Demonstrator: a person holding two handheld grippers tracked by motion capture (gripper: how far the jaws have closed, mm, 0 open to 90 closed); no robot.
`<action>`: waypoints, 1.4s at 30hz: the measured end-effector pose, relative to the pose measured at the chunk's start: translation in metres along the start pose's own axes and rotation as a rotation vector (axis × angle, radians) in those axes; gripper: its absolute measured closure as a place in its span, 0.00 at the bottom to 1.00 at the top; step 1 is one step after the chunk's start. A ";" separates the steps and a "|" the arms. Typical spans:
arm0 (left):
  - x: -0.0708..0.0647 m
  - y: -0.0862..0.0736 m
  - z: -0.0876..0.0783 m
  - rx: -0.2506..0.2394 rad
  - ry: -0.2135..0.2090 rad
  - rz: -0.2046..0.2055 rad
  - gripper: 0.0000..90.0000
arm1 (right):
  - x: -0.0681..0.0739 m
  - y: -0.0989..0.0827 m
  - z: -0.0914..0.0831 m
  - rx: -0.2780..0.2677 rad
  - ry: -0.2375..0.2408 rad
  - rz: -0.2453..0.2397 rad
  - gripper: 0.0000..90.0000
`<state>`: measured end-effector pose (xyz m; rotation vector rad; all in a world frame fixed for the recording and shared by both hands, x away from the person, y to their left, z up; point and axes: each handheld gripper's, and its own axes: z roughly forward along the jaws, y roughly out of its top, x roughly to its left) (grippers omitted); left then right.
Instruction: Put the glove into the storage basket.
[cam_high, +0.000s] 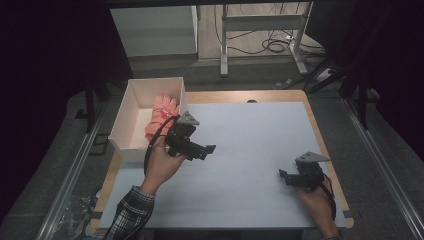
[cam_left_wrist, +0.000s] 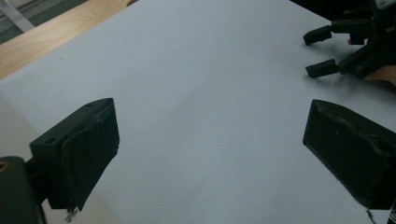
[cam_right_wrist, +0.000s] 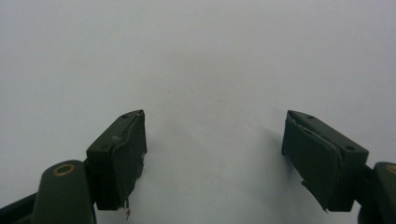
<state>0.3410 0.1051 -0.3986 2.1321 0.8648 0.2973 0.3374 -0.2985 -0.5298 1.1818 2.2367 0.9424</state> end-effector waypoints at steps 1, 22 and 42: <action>-0.003 -0.002 0.002 -0.003 -0.009 0.004 0.04 | 0.000 0.000 0.000 0.000 0.000 0.000 0.25; -0.016 -0.078 0.060 0.044 -0.068 -0.006 0.04 | 0.000 0.000 0.000 0.002 0.000 -0.001 0.25; -0.020 -0.123 0.088 0.092 0.020 0.032 0.02 | 0.000 0.000 0.000 0.002 -0.002 -0.003 0.25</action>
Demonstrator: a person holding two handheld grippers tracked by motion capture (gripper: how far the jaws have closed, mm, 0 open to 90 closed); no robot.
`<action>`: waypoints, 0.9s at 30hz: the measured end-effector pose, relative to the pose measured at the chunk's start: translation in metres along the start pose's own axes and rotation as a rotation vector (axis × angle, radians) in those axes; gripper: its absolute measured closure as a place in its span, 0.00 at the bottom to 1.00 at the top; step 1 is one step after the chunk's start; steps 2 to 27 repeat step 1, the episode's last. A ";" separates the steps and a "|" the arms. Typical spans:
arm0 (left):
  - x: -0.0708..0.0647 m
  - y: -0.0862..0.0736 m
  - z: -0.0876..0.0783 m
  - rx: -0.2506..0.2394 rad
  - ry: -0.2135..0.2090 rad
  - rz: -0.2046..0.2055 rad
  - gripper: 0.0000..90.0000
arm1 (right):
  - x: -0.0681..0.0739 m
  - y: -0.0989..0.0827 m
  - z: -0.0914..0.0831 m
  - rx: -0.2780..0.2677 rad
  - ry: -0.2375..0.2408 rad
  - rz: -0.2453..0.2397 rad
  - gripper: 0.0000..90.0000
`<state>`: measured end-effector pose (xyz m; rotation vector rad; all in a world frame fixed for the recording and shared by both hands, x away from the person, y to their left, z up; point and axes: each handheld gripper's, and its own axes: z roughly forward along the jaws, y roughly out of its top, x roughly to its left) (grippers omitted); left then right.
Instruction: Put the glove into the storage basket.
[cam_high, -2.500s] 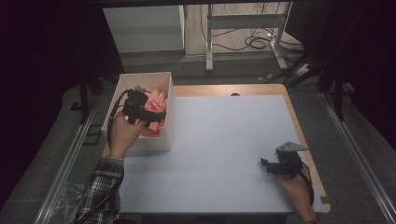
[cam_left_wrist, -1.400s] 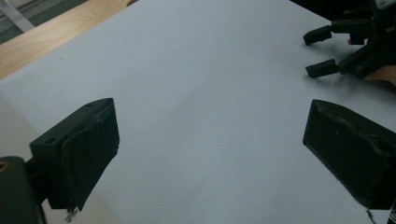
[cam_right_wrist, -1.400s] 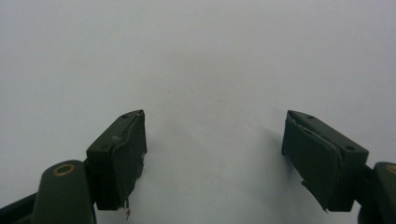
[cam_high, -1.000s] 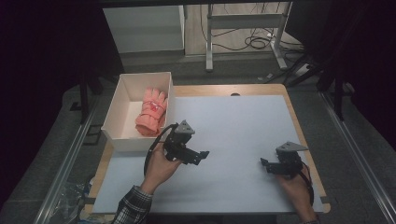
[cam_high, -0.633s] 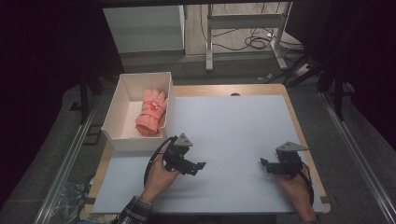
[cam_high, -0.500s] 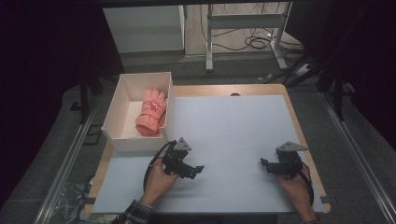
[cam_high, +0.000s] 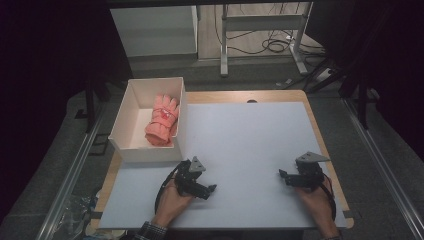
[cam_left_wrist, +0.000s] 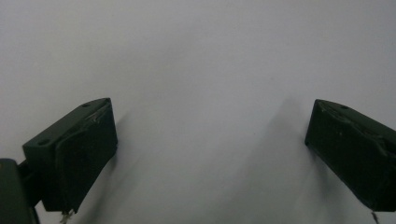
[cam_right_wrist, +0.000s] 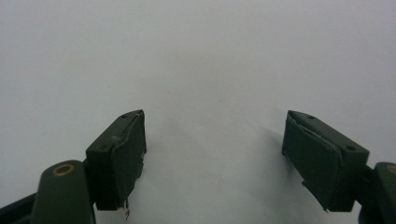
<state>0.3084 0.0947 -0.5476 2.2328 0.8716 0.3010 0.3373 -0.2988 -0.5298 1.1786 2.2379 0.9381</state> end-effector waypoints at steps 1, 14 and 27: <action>0.000 0.000 0.000 0.000 0.001 0.001 0.02 | 0.000 0.000 0.000 0.000 0.000 -0.001 0.24; 0.000 0.000 0.000 0.000 0.001 0.001 0.02 | 0.000 0.000 0.000 0.000 0.000 -0.001 0.24; 0.000 0.000 0.000 0.000 0.001 0.001 0.02 | 0.000 0.000 0.000 0.000 0.000 -0.001 0.24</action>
